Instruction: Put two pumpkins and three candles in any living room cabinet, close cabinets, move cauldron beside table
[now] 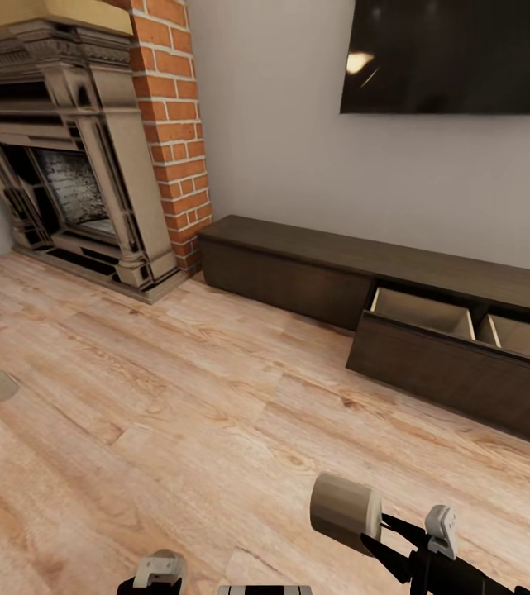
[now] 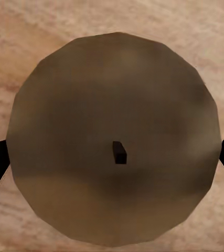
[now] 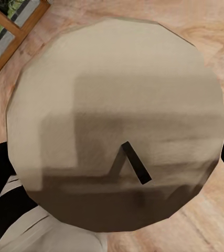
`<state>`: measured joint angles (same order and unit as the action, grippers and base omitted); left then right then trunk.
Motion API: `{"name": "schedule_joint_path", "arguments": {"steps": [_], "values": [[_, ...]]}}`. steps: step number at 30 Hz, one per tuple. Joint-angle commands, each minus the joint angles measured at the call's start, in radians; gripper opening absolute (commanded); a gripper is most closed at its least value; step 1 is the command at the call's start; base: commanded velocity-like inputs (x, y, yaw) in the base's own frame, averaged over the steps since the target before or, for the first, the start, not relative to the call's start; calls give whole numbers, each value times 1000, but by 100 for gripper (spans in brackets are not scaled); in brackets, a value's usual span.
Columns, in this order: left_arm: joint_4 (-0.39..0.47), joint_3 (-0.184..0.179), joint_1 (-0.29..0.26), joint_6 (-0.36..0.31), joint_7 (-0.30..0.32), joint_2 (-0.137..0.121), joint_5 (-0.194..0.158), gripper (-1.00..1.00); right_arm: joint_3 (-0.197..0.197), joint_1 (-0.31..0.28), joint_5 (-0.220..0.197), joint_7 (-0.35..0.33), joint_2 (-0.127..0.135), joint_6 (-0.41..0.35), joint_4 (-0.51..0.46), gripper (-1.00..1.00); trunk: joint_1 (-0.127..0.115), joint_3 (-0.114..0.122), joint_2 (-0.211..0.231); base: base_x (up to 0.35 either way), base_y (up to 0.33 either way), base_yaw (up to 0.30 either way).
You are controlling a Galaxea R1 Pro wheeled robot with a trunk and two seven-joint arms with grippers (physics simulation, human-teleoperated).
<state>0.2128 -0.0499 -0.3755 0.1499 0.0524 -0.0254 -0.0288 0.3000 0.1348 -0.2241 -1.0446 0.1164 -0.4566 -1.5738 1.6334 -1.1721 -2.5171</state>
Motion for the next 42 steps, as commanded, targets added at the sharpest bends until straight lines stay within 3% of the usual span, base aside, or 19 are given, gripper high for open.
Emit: {"name": "schedule_joint_path", "arguments": {"steps": [1, 10, 15, 24, 28, 35, 39, 42], "values": [[-1, -6, 0, 3, -2, -1, -2, -100, 1, 0, -8, -2, 1, -11, 0, -100, -1, 3, 0, 0, 0, 0], [0, -5, -2, 1, -1, -1, -3, -100, 5, -2, -7, 0, -1, -10, 5, -100, -5, 38, 2, 0, 0, 0], [0, -5, -2, -5, -2, -1, -3, -100, 3, -3, -10, 63, -1, -9, 7, -100, -7, 57, 3, 0, 0, 0], [0, -7, -2, -10, -2, -1, -3, -100, 7, -3, -13, 97, 0, -10, 11, -100, -11, 92, 5, 0, 0, 0], [0, -7, -2, -9, -2, -1, -3, -100, 9, -3, -14, 233, -3, -9, 26, -100, -13, 108, 6, 0, 0, 0], [1, -7, 0, -7, -1, -2, -2, -100, 10, 0, -15, 575, -8, -2, 94, -100, -16, 135, 8, 0, 0, 0], [3, -7, 0, -5, -1, -2, -2, -100, 5, 1, -15, 801, -27, 5, 154, -100, -18, 150, 9, 0, 0, 0], [3, -7, 0, -1, -2, -3, -2, -100, 1, 2, -15, 891, -56, 7, 186, -100, -19, 162, 10, 0, 0, -22]]}}
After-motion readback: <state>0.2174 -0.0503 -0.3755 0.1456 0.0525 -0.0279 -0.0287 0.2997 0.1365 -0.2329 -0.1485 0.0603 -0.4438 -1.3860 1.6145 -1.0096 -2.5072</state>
